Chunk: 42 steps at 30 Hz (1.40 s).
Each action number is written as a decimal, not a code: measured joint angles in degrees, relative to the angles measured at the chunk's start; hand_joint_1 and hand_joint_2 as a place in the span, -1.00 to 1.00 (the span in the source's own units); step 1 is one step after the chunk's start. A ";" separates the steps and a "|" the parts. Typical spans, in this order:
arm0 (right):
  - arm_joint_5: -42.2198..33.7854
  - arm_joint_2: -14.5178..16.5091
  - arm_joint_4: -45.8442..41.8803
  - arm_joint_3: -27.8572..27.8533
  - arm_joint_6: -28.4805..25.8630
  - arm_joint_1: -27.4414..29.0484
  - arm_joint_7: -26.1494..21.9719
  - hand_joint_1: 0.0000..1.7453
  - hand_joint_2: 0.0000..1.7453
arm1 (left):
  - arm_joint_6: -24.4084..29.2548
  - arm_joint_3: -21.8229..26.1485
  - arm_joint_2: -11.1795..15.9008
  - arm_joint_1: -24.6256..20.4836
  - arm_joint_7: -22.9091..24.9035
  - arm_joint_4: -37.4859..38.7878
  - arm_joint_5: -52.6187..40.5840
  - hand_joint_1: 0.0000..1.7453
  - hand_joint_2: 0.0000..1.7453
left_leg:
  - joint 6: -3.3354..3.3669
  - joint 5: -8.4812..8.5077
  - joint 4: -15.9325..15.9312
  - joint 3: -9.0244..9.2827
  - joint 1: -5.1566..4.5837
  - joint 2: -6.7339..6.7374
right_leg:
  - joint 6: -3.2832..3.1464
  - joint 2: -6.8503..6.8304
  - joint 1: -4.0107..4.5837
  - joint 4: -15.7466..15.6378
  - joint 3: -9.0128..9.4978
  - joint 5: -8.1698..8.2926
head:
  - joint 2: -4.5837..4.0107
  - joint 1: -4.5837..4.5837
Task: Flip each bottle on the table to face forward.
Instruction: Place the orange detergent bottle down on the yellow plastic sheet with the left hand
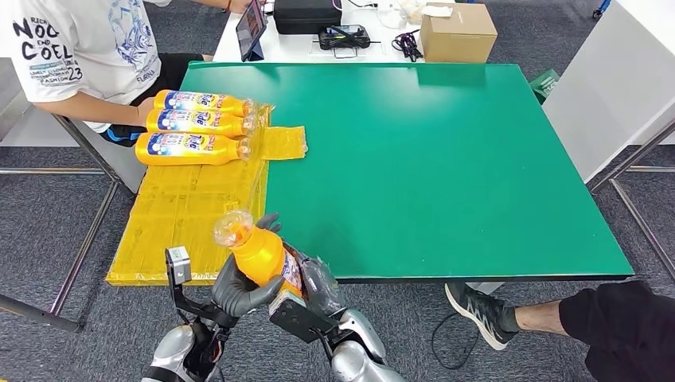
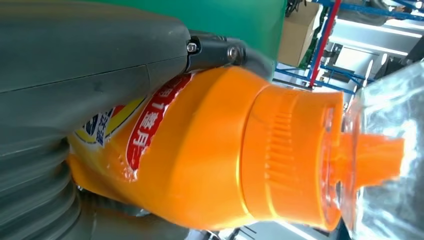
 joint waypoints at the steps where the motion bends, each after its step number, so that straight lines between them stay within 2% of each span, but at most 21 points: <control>1: -0.03 0.01 0.07 0.01 0.00 -0.02 0.00 1.00 1.00 | 0.01 0.05 0.00 0.01 -0.15 -0.01 -0.24 1.00 1.00 | 0.00 0.00 0.00 0.00 0.00 0.00 | 0.00 0.00 0.00 0.00 0.00 0.00 | 0.00 0.00; 15: -0.80 0.04 0.25 0.01 0.31 -0.05 -0.02 1.00 1.00 | -0.37 0.42 0.04 0.11 -1.39 -0.03 -1.04 1.00 1.00 | 0.00 0.00 0.00 0.00 0.00 0.00 | 0.00 0.00 0.00 0.00 0.00 0.00 | 0.00 0.00; 16: -0.81 0.04 0.26 0.01 0.32 -0.05 -0.02 0.90 1.00 | -0.44 0.47 0.04 0.13 -1.41 -0.03 -0.97 1.00 1.00 | 0.00 0.00 0.00 0.00 0.00 0.00 | 0.00 0.00 0.00 0.00 0.00 0.00 | 0.00 0.00; 19: -0.75 0.04 0.37 0.01 0.21 -0.06 -0.02 -0.58 1.00 | -0.48 0.80 0.04 0.28 -1.43 -0.03 -0.79 1.00 1.00 | 0.00 0.00 0.00 0.00 0.00 0.00 | 0.00 0.00 0.00 0.00 0.00 0.00 | 0.00 0.00; 20: -0.72 0.04 0.43 -0.01 0.02 -0.06 -0.01 -0.98 1.00 | -0.21 0.94 0.03 0.34 -1.46 -0.03 -0.94 1.00 1.00 | 0.00 0.00 0.00 0.00 0.00 0.00 | 0.00 0.00 0.00 0.00 0.00 0.00 | 0.00 0.01; 24: -0.56 0.05 0.55 -0.19 -1.23 -0.07 0.62 -1.00 -1.00 | 2.90 1.40 0.02 0.60 -1.74 -0.44 -3.19 1.00 1.00 | 0.00 0.00 0.00 0.00 0.00 0.00 | 0.00 0.00 0.00 0.00 0.00 0.00 | 0.00 0.02; 32: -0.04 0.04 -1.49 -1.17 -4.39 0.41 3.59 -1.00 -1.00 | 12.84 5.88 -0.33 0.74 -1.03 -4.31 -8.24 1.00 1.00 | 0.00 0.01 0.00 0.01 0.01 0.01 | 0.00 0.00 0.01 0.00 0.00 0.01 | 0.00 0.01; 42: -0.92 0.04 -5.31 -2.95 -5.57 1.31 4.31 -1.00 -1.00 | 17.78 11.18 -1.22 0.53 -0.72 -7.81 -9.04 1.00 1.00 | 0.00 0.01 0.01 0.01 0.00 0.01 | 0.00 0.00 0.00 0.00 -0.01 0.01 | 0.00 0.01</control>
